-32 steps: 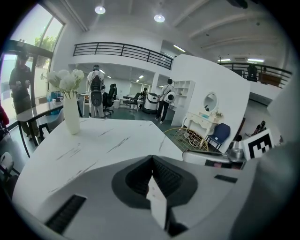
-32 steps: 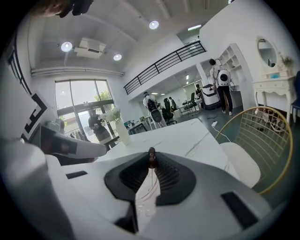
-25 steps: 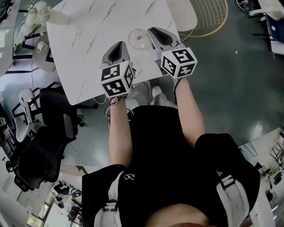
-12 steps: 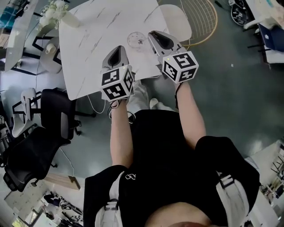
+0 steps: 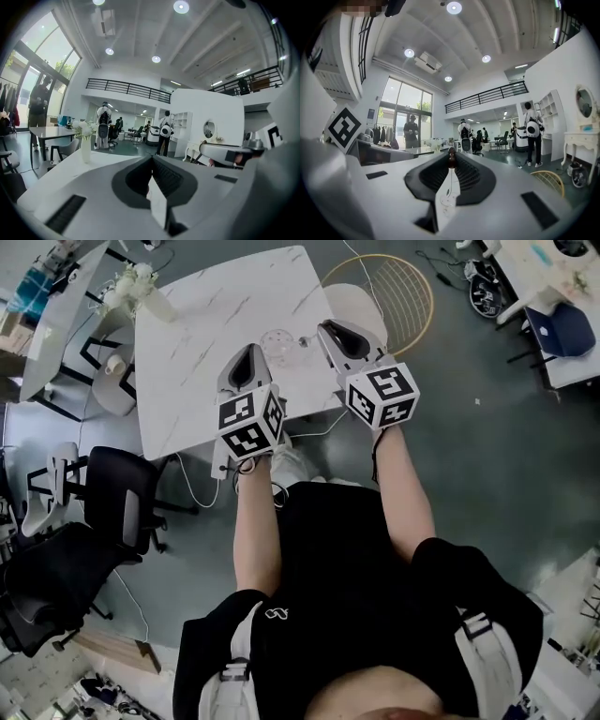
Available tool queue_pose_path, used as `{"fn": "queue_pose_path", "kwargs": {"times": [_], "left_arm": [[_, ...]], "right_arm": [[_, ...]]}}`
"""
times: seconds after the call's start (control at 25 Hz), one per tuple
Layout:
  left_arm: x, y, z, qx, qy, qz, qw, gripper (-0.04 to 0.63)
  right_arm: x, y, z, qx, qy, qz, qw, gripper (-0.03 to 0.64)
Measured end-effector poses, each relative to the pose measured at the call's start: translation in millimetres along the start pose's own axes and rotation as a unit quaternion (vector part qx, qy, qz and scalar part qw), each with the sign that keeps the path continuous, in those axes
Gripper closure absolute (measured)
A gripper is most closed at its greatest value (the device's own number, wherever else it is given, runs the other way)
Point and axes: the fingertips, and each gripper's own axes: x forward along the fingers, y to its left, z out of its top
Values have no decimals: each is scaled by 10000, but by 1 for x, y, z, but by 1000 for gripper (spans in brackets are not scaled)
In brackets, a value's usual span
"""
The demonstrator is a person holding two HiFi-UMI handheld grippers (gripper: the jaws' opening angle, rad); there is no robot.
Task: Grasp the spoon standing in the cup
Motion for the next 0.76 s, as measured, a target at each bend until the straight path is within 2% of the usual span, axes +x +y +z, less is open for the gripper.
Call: {"fn": "queue_pose_path", "kwargs": {"times": [0.2, 0.76], "left_arm": [[-2, -17, 14, 122, -131, -166, 9997, 578], [-10, -22, 21, 208, -197, -158, 9995, 578]], "right_arm": [[-10, -5, 10, -97, -27, -80, 9999, 572], [-17, -4, 11, -15, -13, -25, 10000, 572]]}}
